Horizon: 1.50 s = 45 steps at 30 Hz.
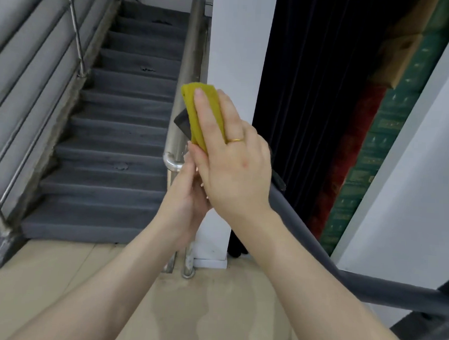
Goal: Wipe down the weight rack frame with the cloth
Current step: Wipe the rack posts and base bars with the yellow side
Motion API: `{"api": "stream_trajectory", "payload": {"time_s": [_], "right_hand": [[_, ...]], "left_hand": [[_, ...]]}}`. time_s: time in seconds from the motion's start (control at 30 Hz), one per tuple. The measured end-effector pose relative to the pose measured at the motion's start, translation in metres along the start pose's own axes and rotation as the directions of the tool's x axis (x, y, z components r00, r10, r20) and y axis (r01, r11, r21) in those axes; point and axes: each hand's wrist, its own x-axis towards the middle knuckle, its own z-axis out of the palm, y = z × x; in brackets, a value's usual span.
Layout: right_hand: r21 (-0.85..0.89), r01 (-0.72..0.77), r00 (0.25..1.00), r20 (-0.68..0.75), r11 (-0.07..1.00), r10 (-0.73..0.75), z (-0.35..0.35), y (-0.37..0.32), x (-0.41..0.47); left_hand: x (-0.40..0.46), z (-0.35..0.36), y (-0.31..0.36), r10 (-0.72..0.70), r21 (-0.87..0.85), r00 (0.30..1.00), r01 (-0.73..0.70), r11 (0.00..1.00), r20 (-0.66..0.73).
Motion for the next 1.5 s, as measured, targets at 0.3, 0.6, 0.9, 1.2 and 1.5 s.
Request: {"api": "stream_trajectory", "payload": {"time_s": [0.3,0.6,0.9,1.2,1.5], "right_hand": [[0.121,-0.27,0.916,0.339,0.955,0.216,-0.032,0.115,-0.128],[0.131,0.045,0.98,0.186,0.99,-0.07,-0.017,0.142,-0.17],[-0.142,-0.183,0.918,0.33,0.973,0.221,-0.047,0.199,-0.258],[-0.266,0.015,0.854,0.504,0.964,0.126,-0.089,0.299,-0.306],[-0.172,-0.006,0.9,0.428,0.985,0.08,-0.07,0.272,-0.307]], "left_hand": [[-0.031,0.017,-0.061,-0.163,0.12,0.987,0.162,0.979,-0.003],[-0.04,0.059,-0.128,-0.214,0.057,0.975,0.217,0.974,-0.061],[-0.047,0.105,-0.187,-0.251,0.098,0.951,0.271,0.958,-0.181],[-0.053,0.133,-0.226,-0.197,0.161,0.938,0.249,0.955,-0.286],[-0.054,0.16,-0.253,-0.275,0.065,0.891,0.318,0.946,-0.361]]}}
